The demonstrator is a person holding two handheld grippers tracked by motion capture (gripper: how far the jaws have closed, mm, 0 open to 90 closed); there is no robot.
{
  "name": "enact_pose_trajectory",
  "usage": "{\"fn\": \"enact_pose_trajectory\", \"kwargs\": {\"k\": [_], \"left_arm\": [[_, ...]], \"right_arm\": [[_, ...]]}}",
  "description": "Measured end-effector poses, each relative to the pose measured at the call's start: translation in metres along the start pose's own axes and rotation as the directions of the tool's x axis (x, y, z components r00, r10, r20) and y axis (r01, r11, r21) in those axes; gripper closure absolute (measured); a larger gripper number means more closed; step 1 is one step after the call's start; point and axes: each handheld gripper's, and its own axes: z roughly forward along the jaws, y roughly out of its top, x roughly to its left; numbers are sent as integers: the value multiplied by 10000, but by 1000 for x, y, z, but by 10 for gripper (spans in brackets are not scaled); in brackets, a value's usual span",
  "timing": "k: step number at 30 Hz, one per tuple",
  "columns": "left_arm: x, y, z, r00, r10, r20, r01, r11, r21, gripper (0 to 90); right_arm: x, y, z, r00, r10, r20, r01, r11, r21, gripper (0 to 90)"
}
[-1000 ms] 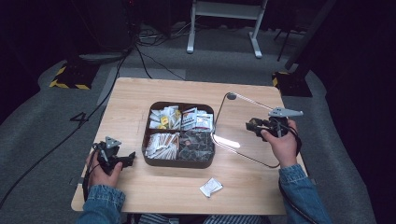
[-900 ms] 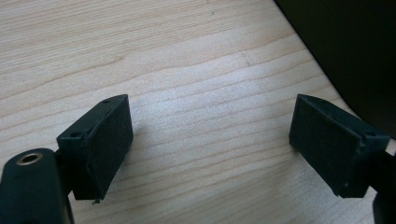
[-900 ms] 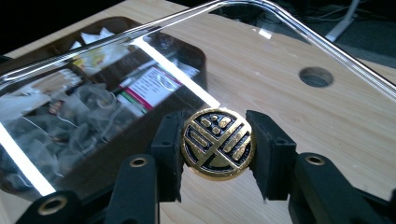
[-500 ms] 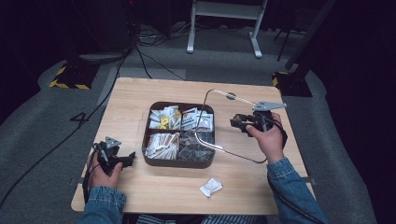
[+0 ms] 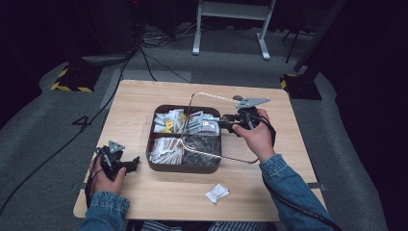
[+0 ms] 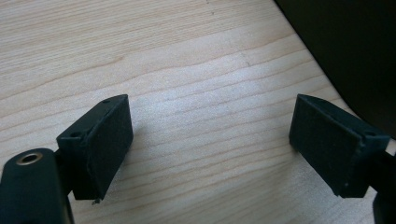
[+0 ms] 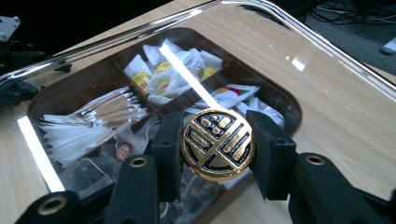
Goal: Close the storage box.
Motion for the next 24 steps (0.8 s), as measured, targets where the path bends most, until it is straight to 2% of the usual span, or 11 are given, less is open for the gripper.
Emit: {"fn": "enact_pose_trajectory", "kwargs": {"k": [7, 24], "left_arm": [[0, 0, 0, 10000, 7, -29, -7, 10000, -11, 138], [0, 0, 0, 10000, 4, -25, -4, 10000, -14, 138]], "right_arm": [[10, 11, 19, 9997, -134, -208, 139, 9997, 208, 592], [30, 26, 51, 9983, -405, -416, 424, 9980, 467, 592]]}}
